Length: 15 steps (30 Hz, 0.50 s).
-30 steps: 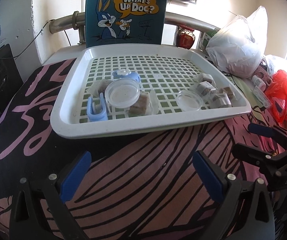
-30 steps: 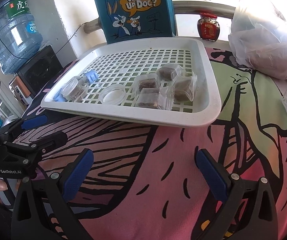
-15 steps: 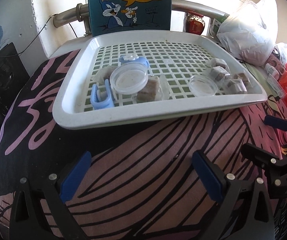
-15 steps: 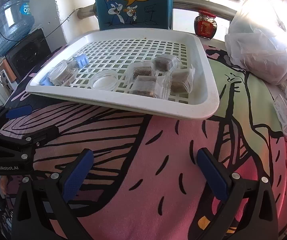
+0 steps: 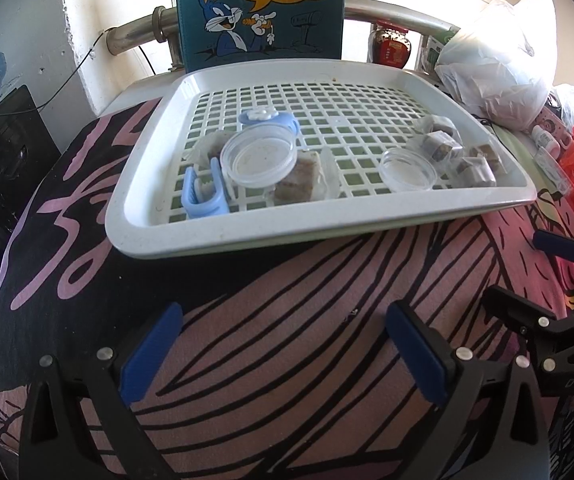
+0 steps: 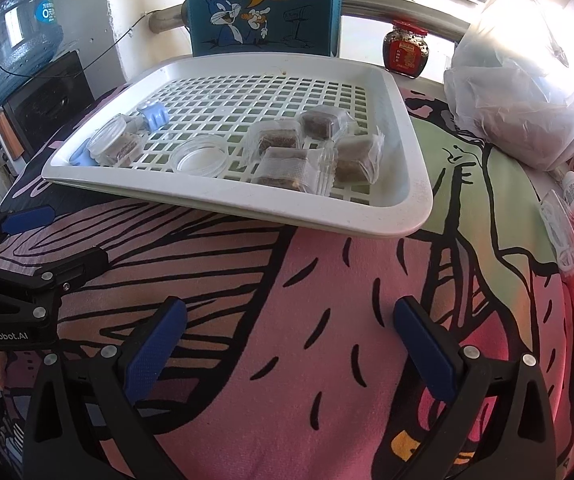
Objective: Organize objects
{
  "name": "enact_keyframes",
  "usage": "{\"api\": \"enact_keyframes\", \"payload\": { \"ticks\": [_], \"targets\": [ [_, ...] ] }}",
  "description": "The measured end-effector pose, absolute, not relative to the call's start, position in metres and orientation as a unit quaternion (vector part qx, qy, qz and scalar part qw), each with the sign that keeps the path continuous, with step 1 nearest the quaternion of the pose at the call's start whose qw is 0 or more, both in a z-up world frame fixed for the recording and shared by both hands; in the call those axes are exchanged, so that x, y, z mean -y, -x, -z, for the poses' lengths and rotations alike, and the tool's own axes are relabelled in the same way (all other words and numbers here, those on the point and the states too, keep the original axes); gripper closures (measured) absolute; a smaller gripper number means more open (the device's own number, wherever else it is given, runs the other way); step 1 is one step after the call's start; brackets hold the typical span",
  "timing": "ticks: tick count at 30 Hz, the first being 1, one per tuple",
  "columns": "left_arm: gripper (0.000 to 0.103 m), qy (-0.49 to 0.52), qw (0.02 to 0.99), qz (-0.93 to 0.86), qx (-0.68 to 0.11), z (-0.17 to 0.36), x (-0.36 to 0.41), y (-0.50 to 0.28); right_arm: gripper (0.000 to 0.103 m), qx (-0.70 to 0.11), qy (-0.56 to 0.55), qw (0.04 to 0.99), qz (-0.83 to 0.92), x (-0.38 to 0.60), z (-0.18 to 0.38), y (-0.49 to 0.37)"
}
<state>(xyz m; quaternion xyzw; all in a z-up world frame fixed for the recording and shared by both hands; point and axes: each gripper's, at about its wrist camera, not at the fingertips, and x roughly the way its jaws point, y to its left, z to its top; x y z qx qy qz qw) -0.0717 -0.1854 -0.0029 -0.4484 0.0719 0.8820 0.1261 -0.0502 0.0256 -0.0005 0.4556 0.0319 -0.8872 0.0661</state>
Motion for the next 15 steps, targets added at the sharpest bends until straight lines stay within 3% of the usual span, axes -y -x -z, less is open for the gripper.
{"api": "enact_keyframes", "payload": {
  "ticks": [15],
  "targets": [
    [0.0,0.45,0.111,-0.884,-0.066,0.0038,0.1851,0.0682,0.0,-0.016,-0.457,0.032,0.889,-0.0178,-0.0007,0.0441]
  ]
}}
